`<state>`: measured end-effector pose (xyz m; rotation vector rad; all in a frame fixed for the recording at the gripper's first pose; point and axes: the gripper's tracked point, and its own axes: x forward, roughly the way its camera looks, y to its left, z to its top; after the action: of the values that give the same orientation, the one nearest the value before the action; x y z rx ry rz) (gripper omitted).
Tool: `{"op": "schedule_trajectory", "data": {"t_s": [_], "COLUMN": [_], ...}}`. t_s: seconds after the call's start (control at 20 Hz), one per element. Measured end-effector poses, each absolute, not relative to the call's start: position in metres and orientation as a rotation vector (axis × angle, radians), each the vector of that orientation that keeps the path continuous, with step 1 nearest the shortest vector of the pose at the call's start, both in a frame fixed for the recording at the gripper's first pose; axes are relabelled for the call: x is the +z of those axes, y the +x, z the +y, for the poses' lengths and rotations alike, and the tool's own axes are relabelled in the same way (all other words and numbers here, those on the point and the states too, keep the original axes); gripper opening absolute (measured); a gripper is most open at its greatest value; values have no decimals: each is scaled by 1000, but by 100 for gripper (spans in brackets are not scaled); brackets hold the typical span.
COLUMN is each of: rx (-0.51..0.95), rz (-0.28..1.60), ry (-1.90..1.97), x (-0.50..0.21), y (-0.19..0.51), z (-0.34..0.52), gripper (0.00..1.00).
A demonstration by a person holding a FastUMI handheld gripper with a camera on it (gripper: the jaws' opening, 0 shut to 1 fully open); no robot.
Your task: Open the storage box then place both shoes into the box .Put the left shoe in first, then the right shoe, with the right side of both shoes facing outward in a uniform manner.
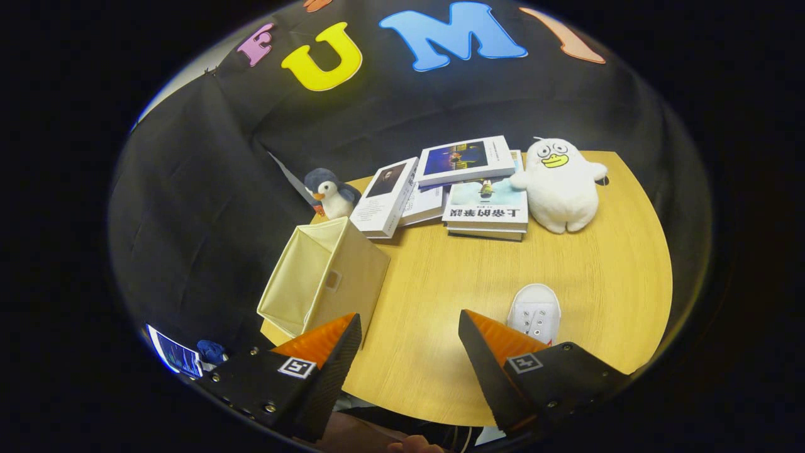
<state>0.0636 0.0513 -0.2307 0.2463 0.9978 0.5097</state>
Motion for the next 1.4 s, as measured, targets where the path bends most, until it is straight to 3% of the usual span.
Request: {"op": "schedule_trajectory", "data": {"t_s": [1.0, 1.4], "rx": [269, 258], "rz": [1199, 1280], "ry": [77, -34], "x": [-353, -392], "y": [18, 6], "z": [-90, -103], "gripper": [95, 95]}}
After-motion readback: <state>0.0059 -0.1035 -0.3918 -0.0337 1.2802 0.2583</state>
